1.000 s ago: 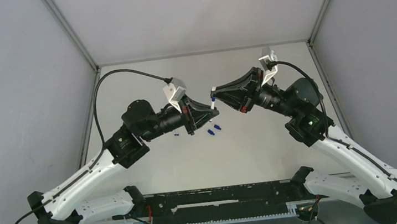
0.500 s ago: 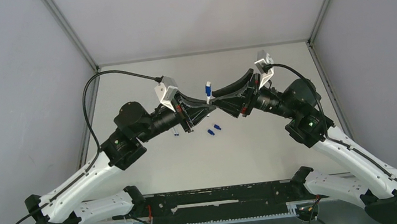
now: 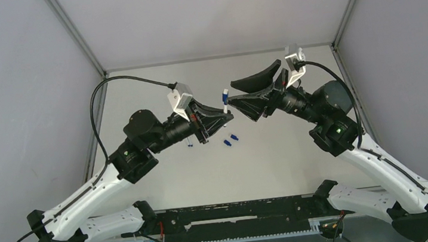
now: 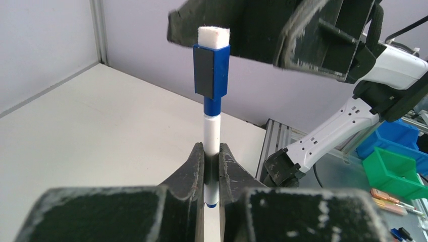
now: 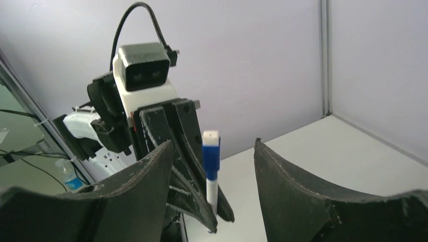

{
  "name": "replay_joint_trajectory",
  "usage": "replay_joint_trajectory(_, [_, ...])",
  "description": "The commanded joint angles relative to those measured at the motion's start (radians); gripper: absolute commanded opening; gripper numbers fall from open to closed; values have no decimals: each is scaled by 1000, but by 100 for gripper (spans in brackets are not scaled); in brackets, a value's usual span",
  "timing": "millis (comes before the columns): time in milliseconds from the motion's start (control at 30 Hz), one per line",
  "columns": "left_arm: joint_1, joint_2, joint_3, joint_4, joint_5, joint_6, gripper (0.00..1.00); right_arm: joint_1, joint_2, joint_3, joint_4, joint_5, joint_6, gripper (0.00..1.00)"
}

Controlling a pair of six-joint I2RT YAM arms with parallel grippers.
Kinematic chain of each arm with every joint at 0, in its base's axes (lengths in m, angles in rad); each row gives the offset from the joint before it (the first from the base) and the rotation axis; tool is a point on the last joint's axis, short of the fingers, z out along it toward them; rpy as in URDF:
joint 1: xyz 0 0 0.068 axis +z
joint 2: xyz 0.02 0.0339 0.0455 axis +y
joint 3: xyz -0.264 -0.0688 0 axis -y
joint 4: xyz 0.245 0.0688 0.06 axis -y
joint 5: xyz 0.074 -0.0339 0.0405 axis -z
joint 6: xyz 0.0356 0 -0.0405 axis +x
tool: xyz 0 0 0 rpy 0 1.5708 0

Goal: Insert the pens into the pen caps
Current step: Insert the pen cap onto the pen, then press the pen cap onto the pen.

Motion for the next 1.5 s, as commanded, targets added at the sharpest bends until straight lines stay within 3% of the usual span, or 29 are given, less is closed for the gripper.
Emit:
replay_joint_trajectory(0, [-1,5,14,42,36,12,0,6,19,78,41,40,-39,67])
replay_joint_trajectory(267, [-1,13,14,36,44,12,0,7,75,137,-7,10,-41,67])
replay_joint_trajectory(600, [-1,11,14,35,42,13,0,7,92,142,-66,11,-46,58])
replay_joint_trajectory(1333, [-1,17,17,40,-1,1,0,10,95,142,-134,-80,-57,4])
replay_joint_trajectory(1467, [-1,1,14,46,-19,8,0,16,98,142,-188,-66,-77,0])
